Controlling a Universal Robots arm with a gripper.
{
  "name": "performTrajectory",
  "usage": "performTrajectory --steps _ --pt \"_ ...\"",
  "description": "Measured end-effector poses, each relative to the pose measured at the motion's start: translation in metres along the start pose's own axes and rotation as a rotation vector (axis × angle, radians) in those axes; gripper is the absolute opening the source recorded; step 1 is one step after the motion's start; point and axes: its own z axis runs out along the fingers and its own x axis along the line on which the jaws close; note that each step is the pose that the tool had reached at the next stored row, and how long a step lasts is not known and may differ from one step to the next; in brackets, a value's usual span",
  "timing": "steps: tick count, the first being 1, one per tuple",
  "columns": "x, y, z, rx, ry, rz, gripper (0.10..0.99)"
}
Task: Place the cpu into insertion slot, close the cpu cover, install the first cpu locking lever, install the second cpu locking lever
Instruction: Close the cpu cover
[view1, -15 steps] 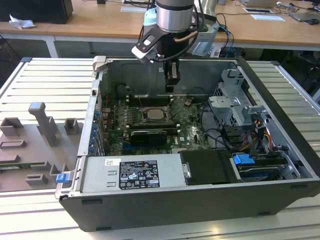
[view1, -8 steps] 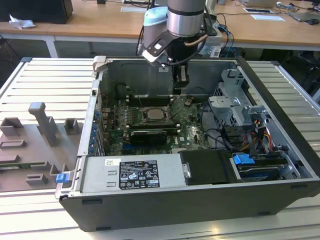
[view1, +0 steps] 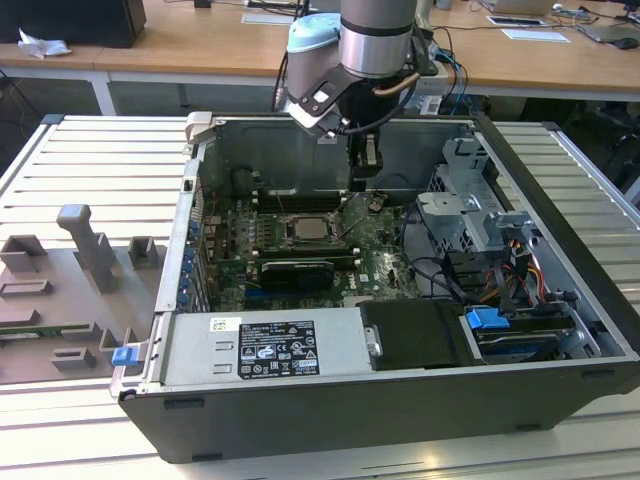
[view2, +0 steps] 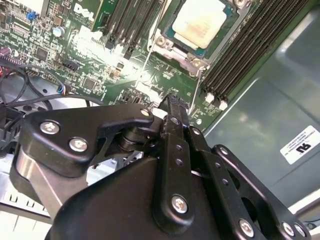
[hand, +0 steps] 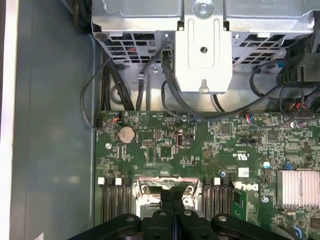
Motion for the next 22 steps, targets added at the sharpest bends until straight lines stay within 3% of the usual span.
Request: performTrajectory --steps 17,22 --pt "-0.0001 0.0088 0.0012 0.0 -0.0006 0.0 0.106" --pt "-0.0002 0.0186 0.008 0.0 -0.0005 -0.001 0.106"
